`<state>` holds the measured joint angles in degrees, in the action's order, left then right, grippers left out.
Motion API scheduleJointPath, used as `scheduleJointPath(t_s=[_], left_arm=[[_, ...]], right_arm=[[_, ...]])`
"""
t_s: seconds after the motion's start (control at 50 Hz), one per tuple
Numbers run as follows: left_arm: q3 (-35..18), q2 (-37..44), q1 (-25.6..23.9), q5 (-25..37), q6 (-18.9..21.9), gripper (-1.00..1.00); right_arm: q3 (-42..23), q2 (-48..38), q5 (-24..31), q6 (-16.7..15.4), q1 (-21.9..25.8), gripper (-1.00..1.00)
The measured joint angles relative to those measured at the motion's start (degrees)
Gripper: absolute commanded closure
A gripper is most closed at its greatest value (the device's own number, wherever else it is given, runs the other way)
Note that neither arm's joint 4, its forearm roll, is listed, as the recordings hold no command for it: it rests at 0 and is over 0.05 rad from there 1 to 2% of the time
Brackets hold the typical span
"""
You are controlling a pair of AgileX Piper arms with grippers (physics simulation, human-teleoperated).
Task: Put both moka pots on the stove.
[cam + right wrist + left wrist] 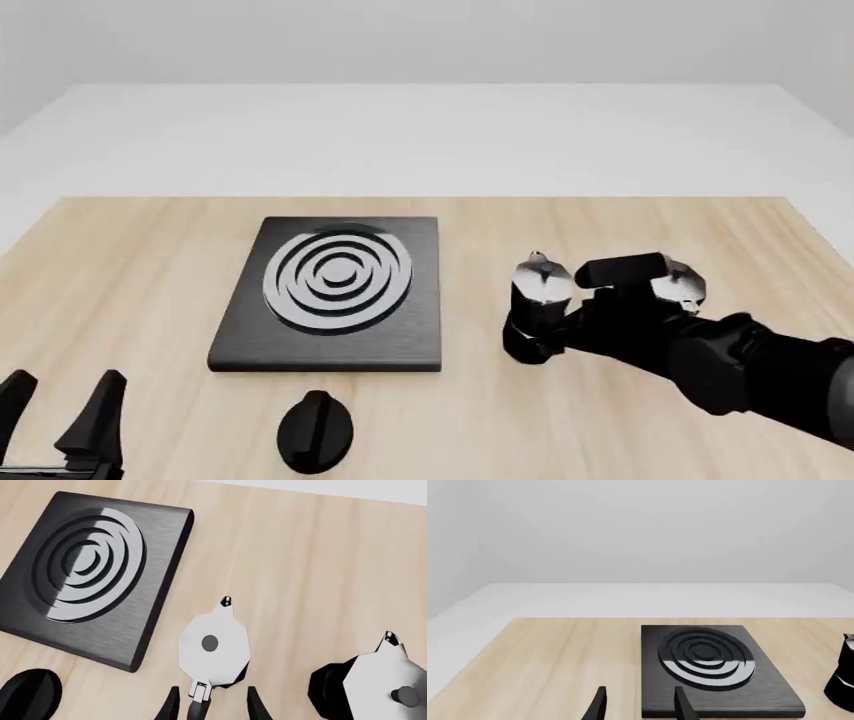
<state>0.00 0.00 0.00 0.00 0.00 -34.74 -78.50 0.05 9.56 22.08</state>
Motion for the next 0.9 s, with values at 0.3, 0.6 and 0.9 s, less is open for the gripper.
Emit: scheduleJointPath(t_s=[0.3,0.6,0.9], left_arm=[[0.00,0.00,0.00,0.00,0.00,-1.00],[0.00,0.00,0.00,0.00,0.00,-1.00],[0.00,0.00,0.00,0.00,0.00,-1.00]], right_arm=[[0.24,-2.39,-1.69,0.99,0.73,-1.00],[0.92,-2.41,-3.04,-0.91,-0.17,1.00],[3.01,0.47,-4.71,-5.03,-0.70,1.00]])
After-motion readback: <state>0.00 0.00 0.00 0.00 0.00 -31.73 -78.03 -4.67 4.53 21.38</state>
